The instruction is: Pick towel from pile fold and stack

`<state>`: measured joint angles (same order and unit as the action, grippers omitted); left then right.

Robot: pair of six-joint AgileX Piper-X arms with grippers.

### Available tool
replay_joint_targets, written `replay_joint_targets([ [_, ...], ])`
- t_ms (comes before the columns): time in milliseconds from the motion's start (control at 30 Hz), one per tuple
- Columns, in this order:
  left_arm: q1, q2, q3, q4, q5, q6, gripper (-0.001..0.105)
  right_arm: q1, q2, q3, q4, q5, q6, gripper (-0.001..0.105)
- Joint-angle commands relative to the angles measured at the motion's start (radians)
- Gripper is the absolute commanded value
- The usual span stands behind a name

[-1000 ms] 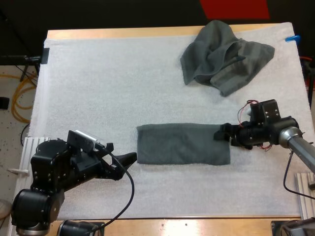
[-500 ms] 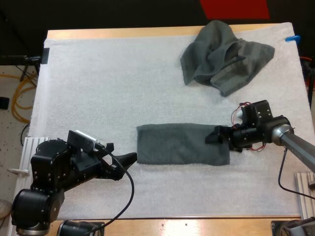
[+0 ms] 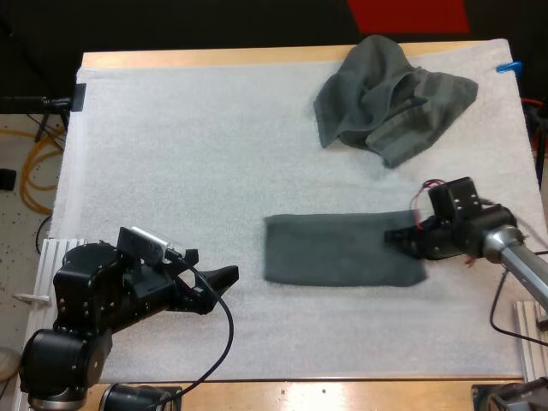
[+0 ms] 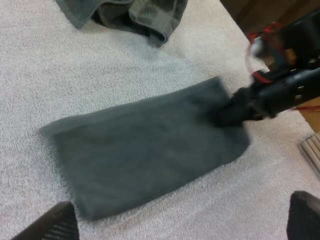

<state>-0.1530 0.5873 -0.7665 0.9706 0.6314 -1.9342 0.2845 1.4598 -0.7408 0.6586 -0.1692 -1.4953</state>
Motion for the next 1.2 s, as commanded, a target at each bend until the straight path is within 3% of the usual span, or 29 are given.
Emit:
replay_joint_targets([
  [0, -0.001, -0.001, -0.004, -0.002, 0.009, -0.006, 0.080, -0.001, -0.039, -0.015, 0.065, 0.164, -0.053, 0.001],
  [100, -0.001, -0.001, -0.004, -0.002, 0.009, -0.006, 0.080, -0.001, -0.094, -0.045, 0.165, 0.343, -0.143, 0.001],
  [233, -0.001, -0.001, -0.004, -0.002, 0.009, -0.006, 0.080, -0.001, -0.126, -0.090, 0.226, 0.394, -0.184, 0.001],
  [333, -0.001, -0.001, -0.004, -0.002, 0.009, -0.006, 0.080, 0.001, -0.128, -0.125, 0.241, 0.297, -0.124, 0.001],
  [467, -0.001, -0.001, -0.004, -0.002, 0.009, -0.006, 0.080, 0.007, -0.127, -0.141, 0.181, 0.025, 0.064, 0.001],
  [600, -0.001, -0.001, -0.004, -0.002, 0.009, -0.006, 0.080, 0.060, -0.099, -0.141, 0.093, -0.090, 0.200, 0.001],
  [867, -0.001, -0.001, -0.004, -0.002, 0.009, -0.006, 0.080, 0.203, 0.015, -0.141, -0.089, -0.162, 0.370, 0.001],
  [1167, -0.001, -0.001, -0.004, -0.002, 0.009, -0.006, 0.080, 0.281, 0.049, -0.141, -0.178, -0.203, 0.376, 0.002],
])
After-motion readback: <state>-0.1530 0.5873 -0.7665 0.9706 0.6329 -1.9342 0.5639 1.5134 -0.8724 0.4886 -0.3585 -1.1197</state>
